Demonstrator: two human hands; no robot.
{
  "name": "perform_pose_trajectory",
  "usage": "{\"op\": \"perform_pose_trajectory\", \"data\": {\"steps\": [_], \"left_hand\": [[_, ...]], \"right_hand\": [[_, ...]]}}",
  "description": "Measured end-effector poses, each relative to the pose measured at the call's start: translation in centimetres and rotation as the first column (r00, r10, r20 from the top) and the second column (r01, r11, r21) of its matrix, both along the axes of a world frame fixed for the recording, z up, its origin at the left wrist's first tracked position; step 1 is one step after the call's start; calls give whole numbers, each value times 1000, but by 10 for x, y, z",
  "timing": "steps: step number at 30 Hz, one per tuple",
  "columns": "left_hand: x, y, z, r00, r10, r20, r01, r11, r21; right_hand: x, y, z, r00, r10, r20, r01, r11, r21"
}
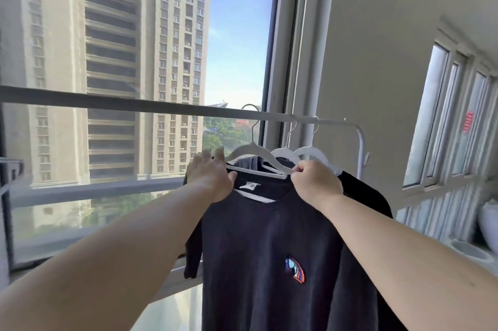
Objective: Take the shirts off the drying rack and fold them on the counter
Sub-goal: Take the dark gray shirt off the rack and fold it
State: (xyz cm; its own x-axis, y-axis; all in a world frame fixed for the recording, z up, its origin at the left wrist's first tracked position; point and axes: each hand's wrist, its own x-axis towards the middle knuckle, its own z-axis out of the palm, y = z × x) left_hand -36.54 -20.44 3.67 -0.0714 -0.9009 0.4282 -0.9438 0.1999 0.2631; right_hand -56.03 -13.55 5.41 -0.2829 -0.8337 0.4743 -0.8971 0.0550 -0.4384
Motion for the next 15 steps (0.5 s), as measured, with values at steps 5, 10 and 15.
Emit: {"op": "perform_pose_trajectory", "data": {"steps": [5,10,15], "left_hand": [[26,-15,2,998,37,43,-36,999,-27],[50,-11,-7,996,-68,53,68,998,10],[58,15,-2,1000,-6,-7,5,997,-78]], "right_hand": [[-2,-4,5,997,-50,59,53,997,-57],[4,-6,-3,999,4,42,-3,1000,-12],[27,0,9,985,172,-35,-170,984,54]]}}
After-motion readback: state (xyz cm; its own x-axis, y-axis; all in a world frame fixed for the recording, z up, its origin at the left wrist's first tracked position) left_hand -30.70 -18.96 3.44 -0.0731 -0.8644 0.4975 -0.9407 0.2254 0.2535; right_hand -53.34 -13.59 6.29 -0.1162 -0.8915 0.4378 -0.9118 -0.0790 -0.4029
